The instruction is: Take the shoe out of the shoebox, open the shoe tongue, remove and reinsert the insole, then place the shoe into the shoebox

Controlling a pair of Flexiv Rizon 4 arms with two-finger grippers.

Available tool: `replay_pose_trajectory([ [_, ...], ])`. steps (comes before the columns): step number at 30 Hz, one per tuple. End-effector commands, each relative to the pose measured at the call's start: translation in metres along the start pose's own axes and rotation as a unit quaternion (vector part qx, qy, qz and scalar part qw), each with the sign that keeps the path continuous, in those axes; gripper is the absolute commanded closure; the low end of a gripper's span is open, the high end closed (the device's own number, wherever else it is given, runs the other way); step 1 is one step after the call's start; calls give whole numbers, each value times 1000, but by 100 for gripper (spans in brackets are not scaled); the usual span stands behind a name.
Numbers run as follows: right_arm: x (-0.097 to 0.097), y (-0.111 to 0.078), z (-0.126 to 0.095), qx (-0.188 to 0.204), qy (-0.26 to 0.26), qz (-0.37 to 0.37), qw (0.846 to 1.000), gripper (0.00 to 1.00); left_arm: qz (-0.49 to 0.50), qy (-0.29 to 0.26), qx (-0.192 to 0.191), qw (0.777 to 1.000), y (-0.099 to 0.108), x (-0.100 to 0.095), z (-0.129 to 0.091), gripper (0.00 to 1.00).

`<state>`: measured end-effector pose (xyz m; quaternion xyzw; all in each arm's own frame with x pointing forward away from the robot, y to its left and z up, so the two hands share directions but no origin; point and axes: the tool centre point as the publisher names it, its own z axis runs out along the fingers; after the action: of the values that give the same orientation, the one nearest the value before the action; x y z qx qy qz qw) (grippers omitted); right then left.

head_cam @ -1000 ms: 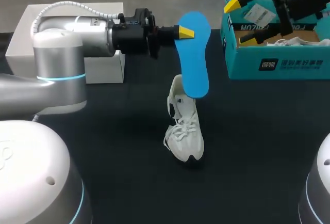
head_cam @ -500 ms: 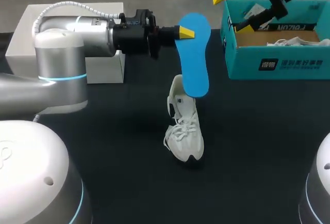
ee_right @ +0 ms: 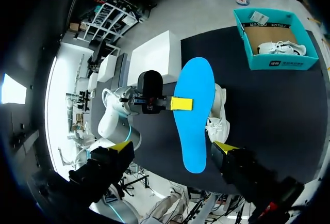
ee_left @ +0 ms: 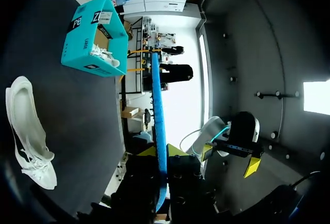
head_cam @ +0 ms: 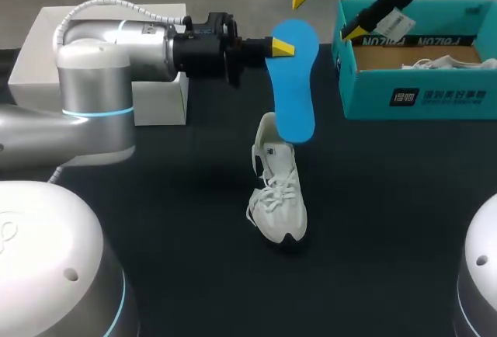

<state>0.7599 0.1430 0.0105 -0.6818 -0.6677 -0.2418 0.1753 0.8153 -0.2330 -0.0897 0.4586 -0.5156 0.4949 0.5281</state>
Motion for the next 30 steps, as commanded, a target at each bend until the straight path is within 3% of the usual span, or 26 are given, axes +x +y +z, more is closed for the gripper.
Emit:
replay_pose_trajectory([
  [1, 11, 7, 7, 10, -151, 17, 988, 0, -7, -2, 0, 1000, -4, -2, -2, 100],
  [12, 18, 11, 18, 8, -219, 17, 976, 0, -14, -5, -8, 1000, -6, -2, -2, 100],
  [23, 18, 21, 19, 21, -251, 15, 968, 0, -11, -8, -13, 1000, -15, 8, -4, 100],
  [30, 17, 20, 16, 11, -253, 14, 967, 0, -19, -7, -10, 1000, -12, 2, -1, 100],
])
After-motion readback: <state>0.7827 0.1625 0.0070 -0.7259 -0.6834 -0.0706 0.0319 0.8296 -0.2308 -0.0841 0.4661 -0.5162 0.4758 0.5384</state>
